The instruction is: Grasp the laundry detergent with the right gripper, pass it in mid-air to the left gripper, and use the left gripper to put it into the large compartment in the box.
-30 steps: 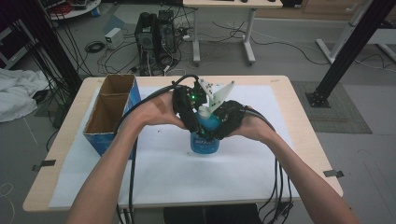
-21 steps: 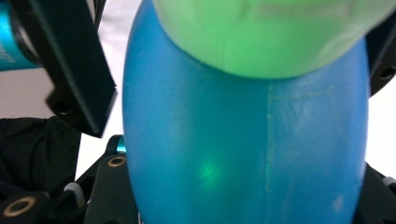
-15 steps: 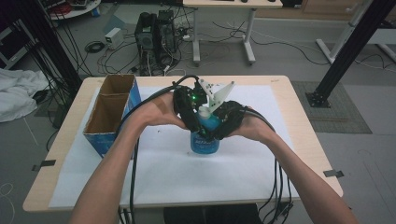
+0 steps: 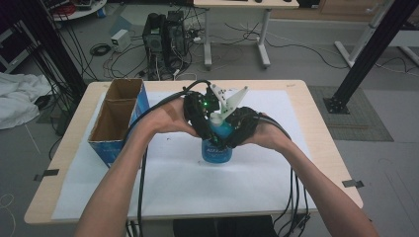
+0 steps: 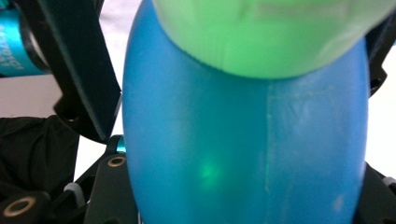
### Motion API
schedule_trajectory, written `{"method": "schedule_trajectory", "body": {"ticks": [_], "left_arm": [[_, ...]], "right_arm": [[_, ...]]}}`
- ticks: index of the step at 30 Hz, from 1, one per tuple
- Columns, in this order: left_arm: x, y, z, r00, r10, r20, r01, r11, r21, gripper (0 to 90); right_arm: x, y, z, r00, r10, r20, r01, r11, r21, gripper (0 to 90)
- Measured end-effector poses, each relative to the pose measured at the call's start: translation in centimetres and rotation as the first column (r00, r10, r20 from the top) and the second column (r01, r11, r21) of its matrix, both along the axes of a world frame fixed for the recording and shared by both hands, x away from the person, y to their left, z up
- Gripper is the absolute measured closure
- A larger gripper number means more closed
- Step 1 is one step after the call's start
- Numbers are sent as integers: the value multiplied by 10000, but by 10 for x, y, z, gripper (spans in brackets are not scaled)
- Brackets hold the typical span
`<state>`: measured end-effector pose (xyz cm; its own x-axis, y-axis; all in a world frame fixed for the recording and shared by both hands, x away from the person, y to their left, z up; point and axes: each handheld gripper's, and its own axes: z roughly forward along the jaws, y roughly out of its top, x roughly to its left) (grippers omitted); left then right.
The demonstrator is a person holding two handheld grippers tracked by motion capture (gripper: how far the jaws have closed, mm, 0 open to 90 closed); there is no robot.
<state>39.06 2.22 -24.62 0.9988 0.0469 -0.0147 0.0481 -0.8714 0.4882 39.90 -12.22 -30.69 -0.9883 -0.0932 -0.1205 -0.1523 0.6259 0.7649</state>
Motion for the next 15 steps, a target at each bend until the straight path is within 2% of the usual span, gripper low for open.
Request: {"method": "schedule_trajectory", "body": {"ticks": [1, 2, 3, 5, 6, 9, 10, 11, 12, 13, 14, 15], "left_arm": [[0, 0, 0, 10000, 35, -42, -35, 10000, -9, 249], [0, 0, -1, 10000, 38, -44, -38, 10000, -8, 252], [0, 0, -1, 10000, 31, -55, -31, 10000, 5, 258], [0, 0, -1, 10000, 31, -64, -31, 10000, -4, 260], [0, 0, -1, 10000, 28, -73, -28, 10000, -11, 260], [0, 0, -1, 10000, 26, -84, -26, 10000, -58, 278], [1, 0, -1, 10000, 16, -82, -17, 10000, -43, 278], [1, 0, -1, 10000, 3, -84, -3, 10000, -9, 278], [1, 0, -1, 10000, 15, -86, -15, 10000, -22, 279], [1, 0, -1, 10000, -3, -72, 3, 10000, 1, 281], [1, 0, -1, 10000, -1, -79, 1, 10000, 2, 283], [1, 0, -1, 10000, -17, -66, 17, 10000, -3, 285]], "right_arm": [[6, 4, -1, 9961, 621, 633, -651, 9967, 477, 450], [5, 3, -1, 9970, 585, 500, -603, 9975, 359, 450], [10, 6, -2, 9907, 948, 979, -1015, 9926, 662, 451], [8, 6, -2, 9928, 850, 840, -902, 9941, 595, 451], [5, 4, -2, 9970, 580, 509, -601, 9974, 399, 450], [5, 3, -2, 9975, 517, 482, -534, 9980, 332, 450], [1, 1, -1, 9998, 156, 80, -157, 9999, 55, 450], [0, 1, -1, 10000, 65, -37, -65, 10000, -14, 450], [0, 1, -1, 10000, 31, 4, -31, 10000, -24, 450], [2, 2, -2, 9995, 244, 216, -247, 9996, 130, 450], [7, 5, -3, 9951, 682, 710, -716, 9963, 468, 450], [0, 1, -1, 10000, 59, 29, -59, 10000, -1, 450]]}}
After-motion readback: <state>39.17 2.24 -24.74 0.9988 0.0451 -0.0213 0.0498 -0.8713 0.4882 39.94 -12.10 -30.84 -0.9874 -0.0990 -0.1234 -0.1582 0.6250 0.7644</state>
